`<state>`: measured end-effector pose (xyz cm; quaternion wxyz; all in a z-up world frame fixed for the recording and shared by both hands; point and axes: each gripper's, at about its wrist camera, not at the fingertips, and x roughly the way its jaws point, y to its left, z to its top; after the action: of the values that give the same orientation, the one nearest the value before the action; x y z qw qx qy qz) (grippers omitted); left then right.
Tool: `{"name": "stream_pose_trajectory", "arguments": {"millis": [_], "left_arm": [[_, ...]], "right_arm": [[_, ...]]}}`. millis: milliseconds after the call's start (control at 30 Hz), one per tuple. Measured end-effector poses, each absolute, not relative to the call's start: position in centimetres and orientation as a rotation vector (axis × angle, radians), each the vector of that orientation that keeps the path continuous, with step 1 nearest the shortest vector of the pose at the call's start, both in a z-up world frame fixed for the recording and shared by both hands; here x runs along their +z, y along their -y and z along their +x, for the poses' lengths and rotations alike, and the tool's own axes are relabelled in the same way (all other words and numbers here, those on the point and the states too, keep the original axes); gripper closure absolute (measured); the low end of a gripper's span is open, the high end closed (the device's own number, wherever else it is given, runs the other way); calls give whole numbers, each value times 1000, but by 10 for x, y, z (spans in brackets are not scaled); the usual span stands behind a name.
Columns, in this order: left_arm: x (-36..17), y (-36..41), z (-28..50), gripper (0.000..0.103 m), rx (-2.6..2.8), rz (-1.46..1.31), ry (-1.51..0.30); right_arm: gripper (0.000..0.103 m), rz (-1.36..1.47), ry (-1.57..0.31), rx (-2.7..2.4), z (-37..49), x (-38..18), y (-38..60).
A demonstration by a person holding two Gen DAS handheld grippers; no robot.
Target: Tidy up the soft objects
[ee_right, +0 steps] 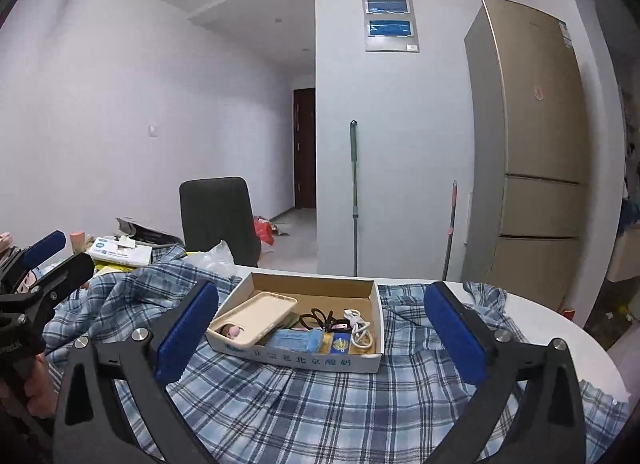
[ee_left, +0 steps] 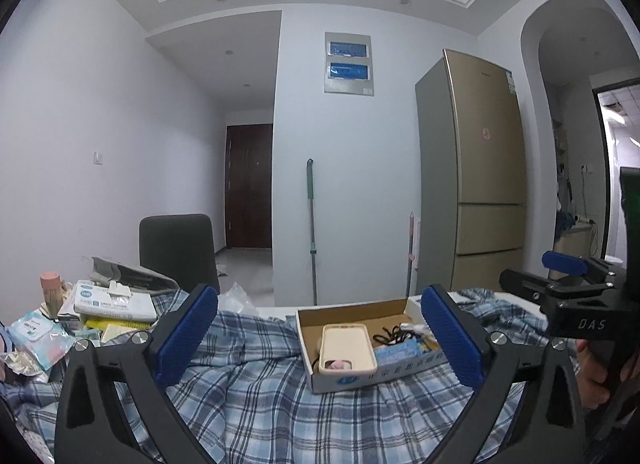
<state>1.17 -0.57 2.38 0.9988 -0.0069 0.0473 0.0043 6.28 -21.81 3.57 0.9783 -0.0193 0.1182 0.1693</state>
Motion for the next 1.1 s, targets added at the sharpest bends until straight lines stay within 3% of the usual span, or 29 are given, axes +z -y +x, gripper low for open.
{"name": "stream_pose_trajectory", "arguments": {"millis": [300, 1100], "left_arm": [[2, 0, 24, 0, 0, -17, -135], [-1, 9, 8, 0, 21, 52, -53]], "right_arm": [[0, -59, -153, 300, 54, 8, 224], [0, -81, -157, 289, 49, 2, 224]]}}
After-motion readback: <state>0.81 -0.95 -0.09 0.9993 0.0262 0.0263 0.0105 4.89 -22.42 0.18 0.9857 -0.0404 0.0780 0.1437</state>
